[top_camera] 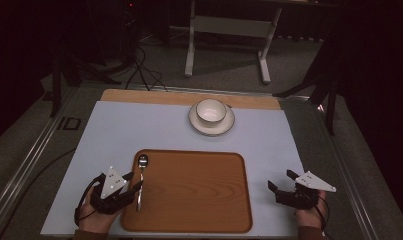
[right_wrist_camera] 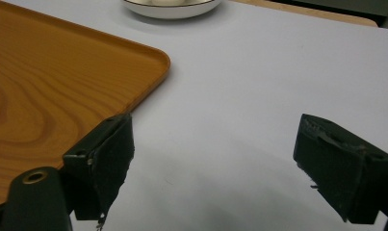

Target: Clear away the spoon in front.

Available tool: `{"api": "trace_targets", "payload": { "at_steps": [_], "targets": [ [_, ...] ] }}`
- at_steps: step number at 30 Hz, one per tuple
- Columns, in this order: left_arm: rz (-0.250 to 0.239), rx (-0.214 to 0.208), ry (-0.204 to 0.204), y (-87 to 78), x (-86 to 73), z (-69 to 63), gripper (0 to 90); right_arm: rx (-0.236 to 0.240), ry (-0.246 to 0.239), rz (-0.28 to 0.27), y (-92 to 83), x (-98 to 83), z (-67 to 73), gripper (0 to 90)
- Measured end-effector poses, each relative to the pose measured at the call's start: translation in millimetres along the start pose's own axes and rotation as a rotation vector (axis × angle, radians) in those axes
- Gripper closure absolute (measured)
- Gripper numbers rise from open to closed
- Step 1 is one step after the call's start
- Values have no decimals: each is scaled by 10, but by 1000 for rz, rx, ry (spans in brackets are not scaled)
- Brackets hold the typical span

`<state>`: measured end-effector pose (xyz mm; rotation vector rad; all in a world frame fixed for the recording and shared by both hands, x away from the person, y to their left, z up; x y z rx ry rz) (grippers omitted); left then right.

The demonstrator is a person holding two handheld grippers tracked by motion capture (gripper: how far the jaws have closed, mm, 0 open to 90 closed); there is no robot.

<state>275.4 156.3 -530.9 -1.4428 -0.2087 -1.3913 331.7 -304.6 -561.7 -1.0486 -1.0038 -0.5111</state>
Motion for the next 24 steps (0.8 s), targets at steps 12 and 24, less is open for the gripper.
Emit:
{"api": "trace_targets", "payload": {
  "at_steps": [12, 24],
  "targets": [
    [-37, 34, -33, -10, 128, 187, 476, -1, -1, -1, -5, 3, -2, 140],
    [-55, 101, -88, 35, 219, 563, 439, -1, 1, -3, -8, 5, -2, 140]
  ]
}}
Point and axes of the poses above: each handheld gripper's, and its own axes: y roughly forward along the jaws, x roughly out of its top, z roughly to its left, the point moved 9 cm from there along y, roughly forward along the jaws, and after that the axes turned 10 degrees about y, right-handed, at the moved point
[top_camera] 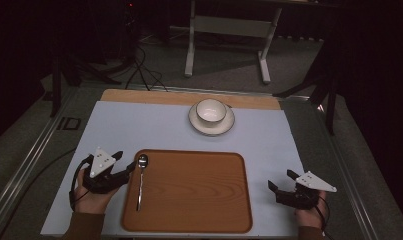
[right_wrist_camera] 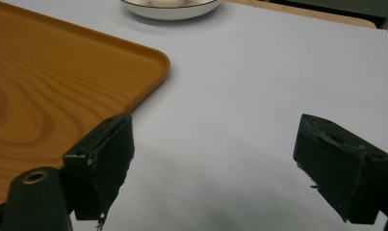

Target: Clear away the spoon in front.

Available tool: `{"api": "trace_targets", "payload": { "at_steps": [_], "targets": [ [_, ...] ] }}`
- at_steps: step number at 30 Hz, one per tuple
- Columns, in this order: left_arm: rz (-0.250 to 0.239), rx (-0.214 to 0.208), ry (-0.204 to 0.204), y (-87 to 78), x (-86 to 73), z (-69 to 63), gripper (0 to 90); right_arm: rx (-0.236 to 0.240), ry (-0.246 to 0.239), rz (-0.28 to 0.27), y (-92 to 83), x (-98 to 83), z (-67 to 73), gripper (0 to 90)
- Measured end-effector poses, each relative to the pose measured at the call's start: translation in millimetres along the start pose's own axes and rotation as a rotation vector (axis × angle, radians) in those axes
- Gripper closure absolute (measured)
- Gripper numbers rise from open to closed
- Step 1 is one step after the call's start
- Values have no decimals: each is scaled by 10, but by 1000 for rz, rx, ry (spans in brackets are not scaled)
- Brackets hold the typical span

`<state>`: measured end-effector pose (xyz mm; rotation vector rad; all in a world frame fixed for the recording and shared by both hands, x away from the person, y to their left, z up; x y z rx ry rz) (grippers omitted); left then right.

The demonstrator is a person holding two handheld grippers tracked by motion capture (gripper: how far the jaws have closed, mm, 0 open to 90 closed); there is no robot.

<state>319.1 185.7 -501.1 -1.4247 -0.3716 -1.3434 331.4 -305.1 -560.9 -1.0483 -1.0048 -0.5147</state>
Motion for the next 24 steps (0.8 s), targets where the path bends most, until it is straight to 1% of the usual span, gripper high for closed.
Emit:
{"api": "trace_targets", "payload": {
  "at_steps": [3, 4, 5, 11, 16, 17, 18, 19, 24],
  "targets": [
    [-2, 19, -34, 55, -16, 106, 436, 0, 3, -2, -1, 2, 0, 140],
    [-2, 19, -34, 55, -16, 106, 436, -1, 2, -2, -1, 1, -2, 140],
    [-3, 30, -50, 87, -28, 166, 431, -1, 3, -1, -1, 1, -2, 140],
    [2, 53, -98, 183, -89, 318, 428, -1, 2, -1, -2, 0, -1, 140],
    [13, 68, -151, 241, -198, 415, 423, -2, 3, -2, -7, 2, -5, 140],
    [13, 68, -151, 241, -198, 415, 419, -2, 3, -2, -7, 2, -5, 140],
    [14, 79, -165, 249, -237, 459, 418, -2, 3, -2, -6, 1, -6, 140],
    [10, 80, -184, 252, -256, 478, 418, -2, 3, -1, -5, 0, -5, 140],
    [25, 94, -228, 289, -376, 560, 418, -2, 2, -3, -10, 0, -5, 140]
  ]
}}
Point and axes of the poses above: each handheld gripper's, and its own axes: y roughly forward along the jaws, x roughly out of its top, z roughly to its left, the point moved 9 cm from there along y, roughly forward along the jaws, and after that the axes turned 10 degrees about y, right-handed, at the moved point
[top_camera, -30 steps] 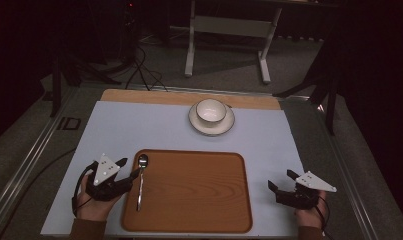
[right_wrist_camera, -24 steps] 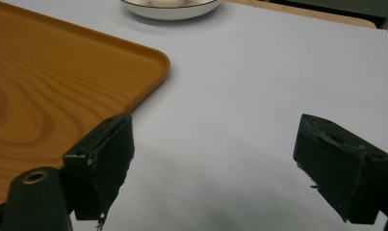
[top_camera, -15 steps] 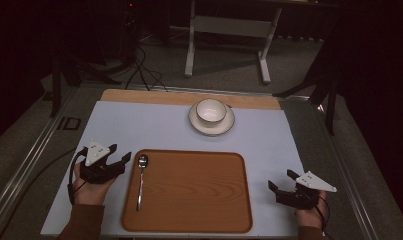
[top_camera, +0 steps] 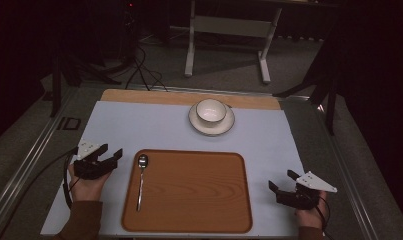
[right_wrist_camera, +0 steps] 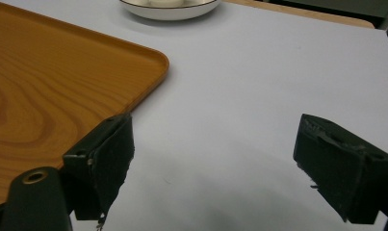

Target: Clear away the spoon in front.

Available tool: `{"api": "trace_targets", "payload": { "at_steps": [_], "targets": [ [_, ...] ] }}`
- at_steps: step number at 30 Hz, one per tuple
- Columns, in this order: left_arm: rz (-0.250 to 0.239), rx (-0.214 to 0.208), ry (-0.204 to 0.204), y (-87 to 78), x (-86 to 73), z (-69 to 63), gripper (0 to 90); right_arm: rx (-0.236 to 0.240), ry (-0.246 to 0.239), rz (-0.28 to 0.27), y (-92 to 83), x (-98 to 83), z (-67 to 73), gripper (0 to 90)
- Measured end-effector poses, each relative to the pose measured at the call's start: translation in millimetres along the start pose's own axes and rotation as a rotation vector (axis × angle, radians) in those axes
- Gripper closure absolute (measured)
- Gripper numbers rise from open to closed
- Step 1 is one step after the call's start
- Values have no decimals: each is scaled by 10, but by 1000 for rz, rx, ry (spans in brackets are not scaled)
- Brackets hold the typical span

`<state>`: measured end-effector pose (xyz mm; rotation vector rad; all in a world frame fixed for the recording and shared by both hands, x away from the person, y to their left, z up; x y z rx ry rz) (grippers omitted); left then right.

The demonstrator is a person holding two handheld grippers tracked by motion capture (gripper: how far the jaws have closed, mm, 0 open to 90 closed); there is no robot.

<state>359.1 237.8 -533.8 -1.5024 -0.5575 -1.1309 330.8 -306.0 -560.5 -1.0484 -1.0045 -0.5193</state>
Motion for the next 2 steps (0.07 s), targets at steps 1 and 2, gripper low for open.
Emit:
{"api": "trace_targets", "payload": {
  "at_steps": [1, 2],
  "targets": [
    [6, -4, -3, 15, -15, 11, 418, 1, 0, 2, 2, -3, 1, 140],
    [15, 1, -4, 35, -29, 21, 415, 1, 0, 4, 5, -5, 1, 140]
  ]
}}
Point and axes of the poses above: each handheld gripper's, and its own axes: y roughly forward along the jaws, x roughly out of its top, z roughly to its left, the point moved 9 cm from there along y, roughly forward along the jaws, and after that the axes turned 10 degrees about y, right-handed, at the moved point
